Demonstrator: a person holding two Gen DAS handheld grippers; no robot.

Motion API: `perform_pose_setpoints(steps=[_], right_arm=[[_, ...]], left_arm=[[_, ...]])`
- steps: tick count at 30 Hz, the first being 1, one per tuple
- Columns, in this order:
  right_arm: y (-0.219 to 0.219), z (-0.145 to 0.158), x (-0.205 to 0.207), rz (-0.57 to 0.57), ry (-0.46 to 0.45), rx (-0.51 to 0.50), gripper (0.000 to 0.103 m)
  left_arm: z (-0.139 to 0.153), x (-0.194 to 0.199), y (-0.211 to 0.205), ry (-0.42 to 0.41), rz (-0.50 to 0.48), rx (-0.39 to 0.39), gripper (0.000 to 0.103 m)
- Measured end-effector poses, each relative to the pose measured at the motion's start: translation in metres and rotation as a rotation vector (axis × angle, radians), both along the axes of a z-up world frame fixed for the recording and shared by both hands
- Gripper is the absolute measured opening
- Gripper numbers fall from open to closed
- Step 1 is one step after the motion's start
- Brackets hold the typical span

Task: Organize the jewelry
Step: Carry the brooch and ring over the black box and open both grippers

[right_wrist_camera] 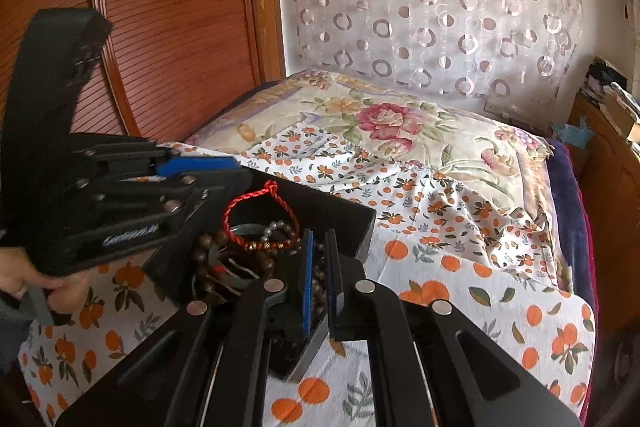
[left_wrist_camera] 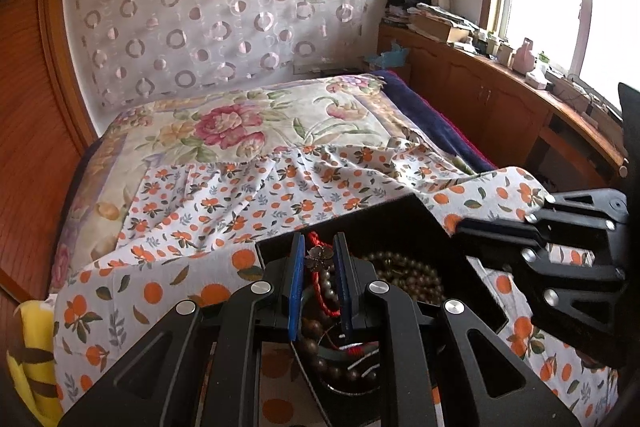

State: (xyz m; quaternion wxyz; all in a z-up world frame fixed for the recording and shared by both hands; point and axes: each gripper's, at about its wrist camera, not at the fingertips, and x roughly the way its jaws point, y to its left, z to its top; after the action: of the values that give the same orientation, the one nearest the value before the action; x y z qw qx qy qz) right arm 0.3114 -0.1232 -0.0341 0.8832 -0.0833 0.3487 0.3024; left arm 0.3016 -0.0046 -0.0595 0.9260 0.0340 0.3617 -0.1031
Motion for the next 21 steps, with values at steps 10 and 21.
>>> perform_pose_setpoints(steps=[10, 21], right_arm=[[-0.012, 0.001, -0.013, -0.029, 0.001, 0.019, 0.007], [-0.033, 0.001, -0.043, -0.12, 0.0, 0.062, 0.051]], left_arm=[[0.009, -0.012, 0.002, -0.03, 0.022, -0.015, 0.046], [0.017, -0.067, 0.009, -0.087, 0.105, 0.007, 0.093]])
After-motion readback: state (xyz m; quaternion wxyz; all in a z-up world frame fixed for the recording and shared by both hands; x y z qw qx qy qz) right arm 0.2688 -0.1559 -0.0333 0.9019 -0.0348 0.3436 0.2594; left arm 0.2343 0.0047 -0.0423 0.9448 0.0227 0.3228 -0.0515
